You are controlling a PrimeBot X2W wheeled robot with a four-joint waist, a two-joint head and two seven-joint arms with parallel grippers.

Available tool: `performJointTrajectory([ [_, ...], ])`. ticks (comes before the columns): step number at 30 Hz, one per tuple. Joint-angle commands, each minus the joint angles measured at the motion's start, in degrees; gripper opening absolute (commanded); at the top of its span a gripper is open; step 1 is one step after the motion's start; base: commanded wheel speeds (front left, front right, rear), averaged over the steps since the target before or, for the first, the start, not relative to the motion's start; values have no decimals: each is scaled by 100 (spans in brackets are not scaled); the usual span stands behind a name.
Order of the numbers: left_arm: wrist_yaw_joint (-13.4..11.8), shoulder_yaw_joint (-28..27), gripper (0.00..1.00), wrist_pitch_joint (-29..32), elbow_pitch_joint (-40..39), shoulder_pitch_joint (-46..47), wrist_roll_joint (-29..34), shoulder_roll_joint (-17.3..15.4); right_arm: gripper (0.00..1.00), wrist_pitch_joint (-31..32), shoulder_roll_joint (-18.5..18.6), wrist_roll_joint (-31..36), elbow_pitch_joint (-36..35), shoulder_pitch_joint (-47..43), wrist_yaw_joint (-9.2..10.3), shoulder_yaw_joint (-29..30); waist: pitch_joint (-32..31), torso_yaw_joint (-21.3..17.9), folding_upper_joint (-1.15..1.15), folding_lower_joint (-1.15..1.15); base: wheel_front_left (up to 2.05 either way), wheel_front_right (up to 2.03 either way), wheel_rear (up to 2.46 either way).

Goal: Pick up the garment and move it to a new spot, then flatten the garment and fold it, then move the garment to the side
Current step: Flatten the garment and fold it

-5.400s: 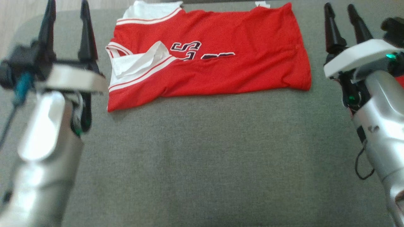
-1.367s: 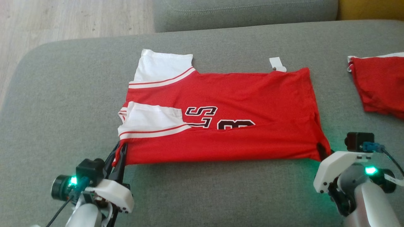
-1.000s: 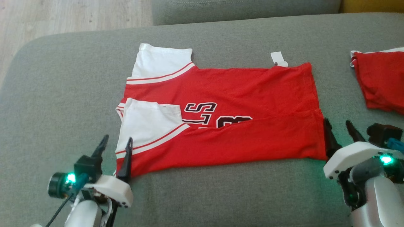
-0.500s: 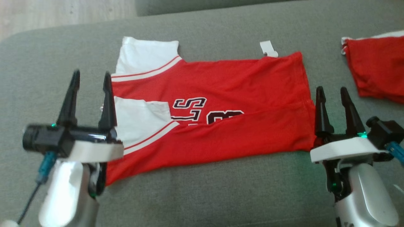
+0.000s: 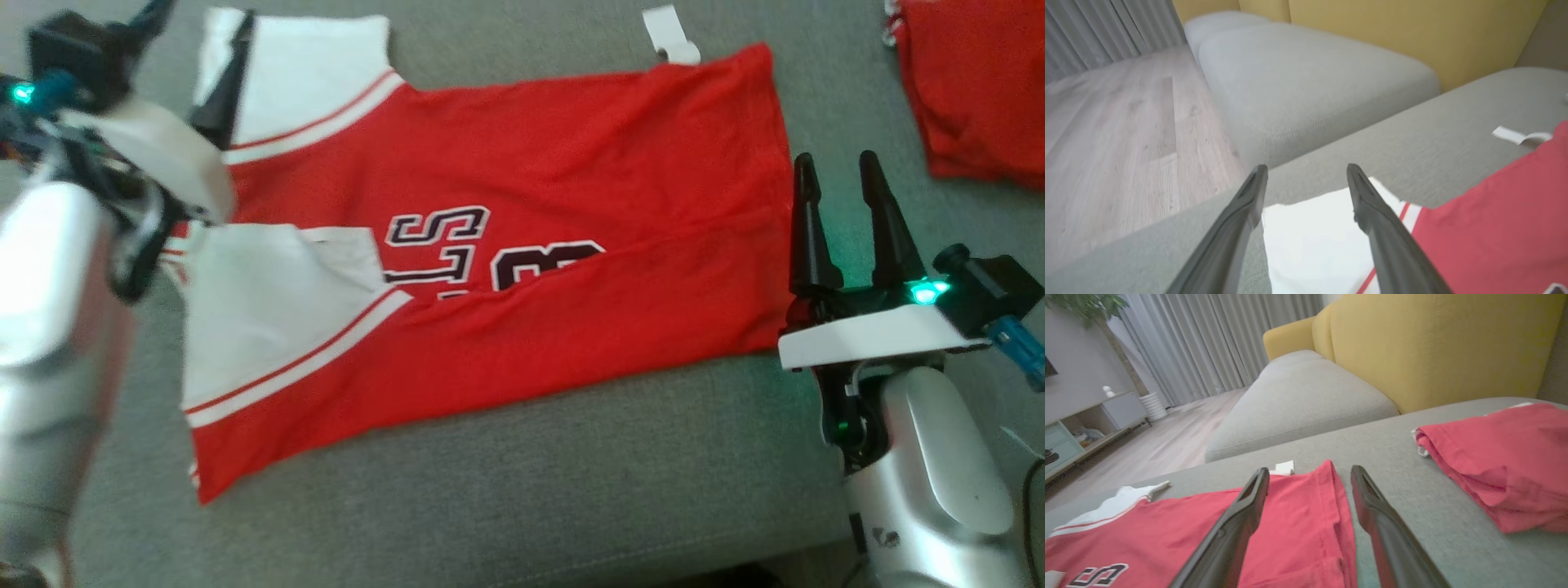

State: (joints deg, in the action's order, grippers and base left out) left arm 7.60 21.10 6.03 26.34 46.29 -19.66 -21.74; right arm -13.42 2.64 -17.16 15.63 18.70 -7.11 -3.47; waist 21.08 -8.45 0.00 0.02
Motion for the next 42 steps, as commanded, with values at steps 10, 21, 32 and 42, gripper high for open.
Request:
performJointTrajectory([
  [10,-12,887,100,421,1375,1341,-1039,-1164,100,-153,24,-273,-173,173,-37,-436,955,-683,0,-2,0,0,0],
  [21,-12,1291,100,293,2258,1864,-1277,-1314,100,-157,24,-309,-420,175,-37,-363,1161,-829,0,-2,0,0,0],
  [32,-11,1967,0,196,2116,1974,-1839,-1208,100,-157,23,-167,-349,265,-37,-108,1001,-691,0,-2,0,0,0],
  [42,-54,2116,0,-1447,1895,1906,-1711,-839,100,-29,23,524,-242,383,-37,248,272,-77,0,-2,0,0,0],
])
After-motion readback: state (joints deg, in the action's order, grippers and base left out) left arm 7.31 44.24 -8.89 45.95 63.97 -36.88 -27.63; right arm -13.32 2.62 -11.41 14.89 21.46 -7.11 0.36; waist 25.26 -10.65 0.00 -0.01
